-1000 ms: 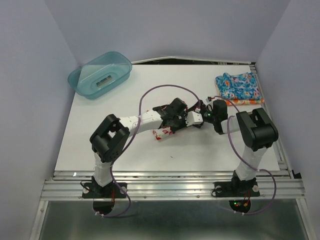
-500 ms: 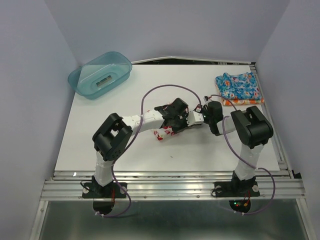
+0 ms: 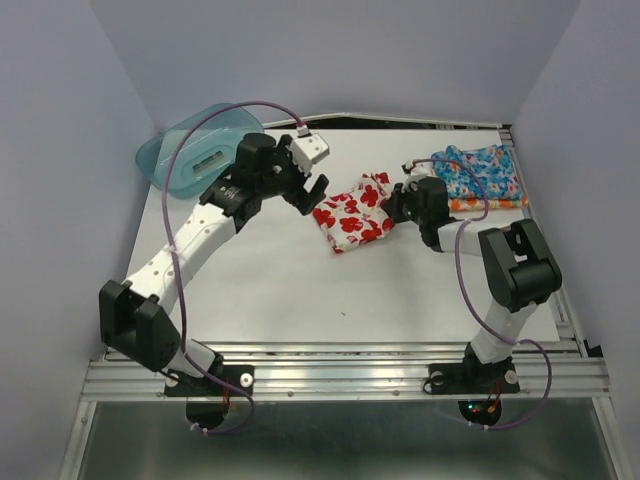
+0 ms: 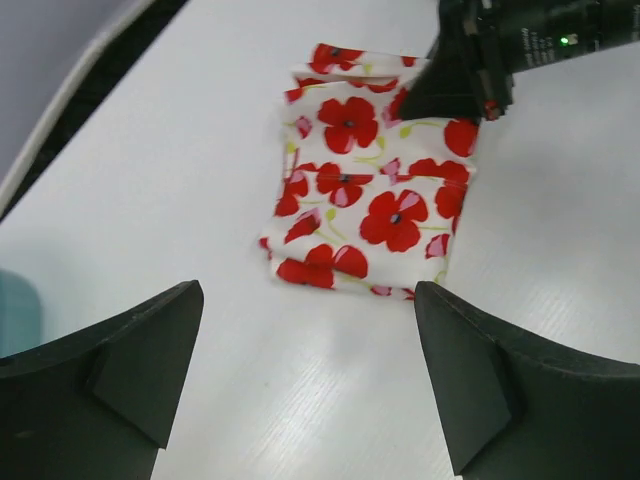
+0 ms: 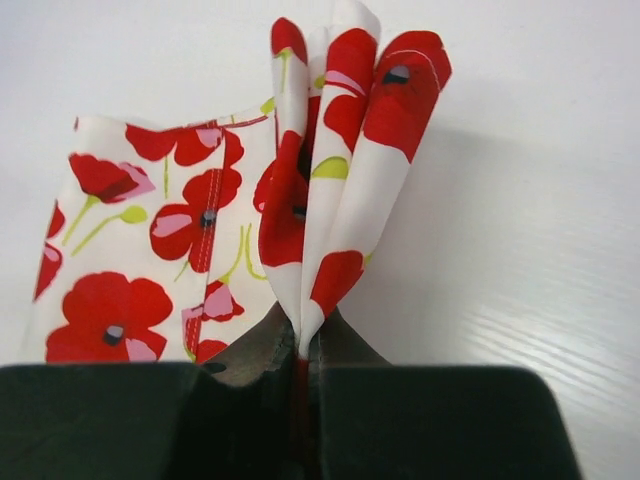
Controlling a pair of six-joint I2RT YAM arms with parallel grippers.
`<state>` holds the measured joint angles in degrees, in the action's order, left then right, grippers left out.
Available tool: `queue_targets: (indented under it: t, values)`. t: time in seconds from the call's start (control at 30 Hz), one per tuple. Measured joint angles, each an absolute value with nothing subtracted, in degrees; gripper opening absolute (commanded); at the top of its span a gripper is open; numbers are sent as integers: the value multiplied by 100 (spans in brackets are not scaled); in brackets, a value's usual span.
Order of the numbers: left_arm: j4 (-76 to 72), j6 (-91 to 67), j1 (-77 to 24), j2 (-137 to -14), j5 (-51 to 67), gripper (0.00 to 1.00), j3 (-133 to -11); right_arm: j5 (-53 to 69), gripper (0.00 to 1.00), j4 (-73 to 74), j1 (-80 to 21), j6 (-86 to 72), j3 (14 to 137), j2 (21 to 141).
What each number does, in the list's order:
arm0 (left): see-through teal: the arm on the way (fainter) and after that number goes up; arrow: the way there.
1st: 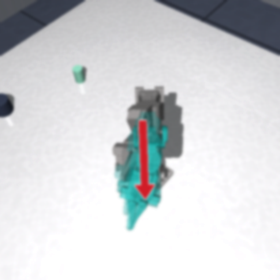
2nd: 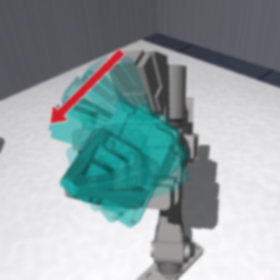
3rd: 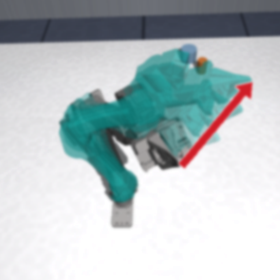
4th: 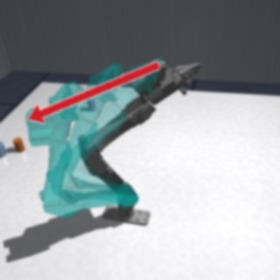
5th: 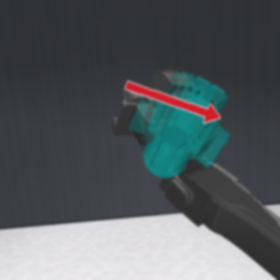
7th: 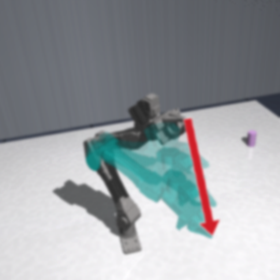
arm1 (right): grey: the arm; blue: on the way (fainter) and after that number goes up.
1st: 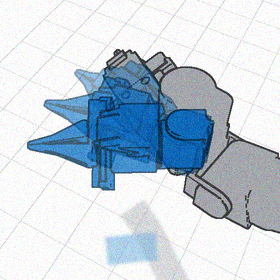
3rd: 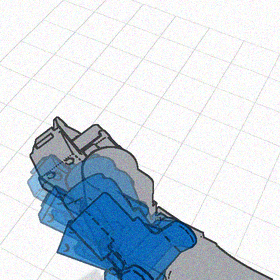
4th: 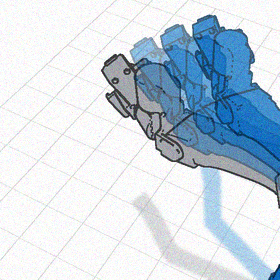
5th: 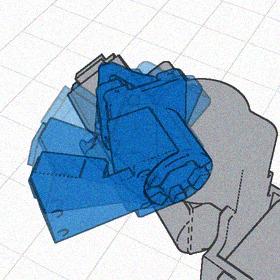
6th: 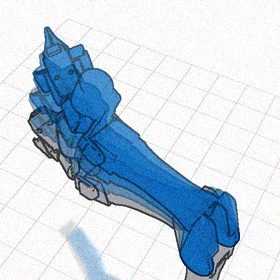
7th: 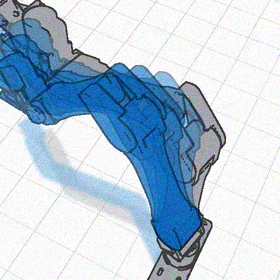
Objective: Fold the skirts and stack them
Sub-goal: Neatly place the folded skirt to the corner
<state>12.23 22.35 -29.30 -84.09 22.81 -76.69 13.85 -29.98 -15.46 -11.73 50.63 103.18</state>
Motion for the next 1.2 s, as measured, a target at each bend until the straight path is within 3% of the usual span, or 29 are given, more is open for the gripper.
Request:
queue_targets:
  t: [0.17,0.53,1.2]
  values:
    - [1153,2206,-2705,-7769,1916,99,-7277,871,1,-2751,-1494,36,5089,10287]
    - [1455,2211,-2432,-7717,2014,95,-6785,746,1,-2543,-816,1728,5994,10287]
    - [1533,2152,-2425,-7765,2213,91,-6788,646,1,-2370,163,2139,7288,10676]
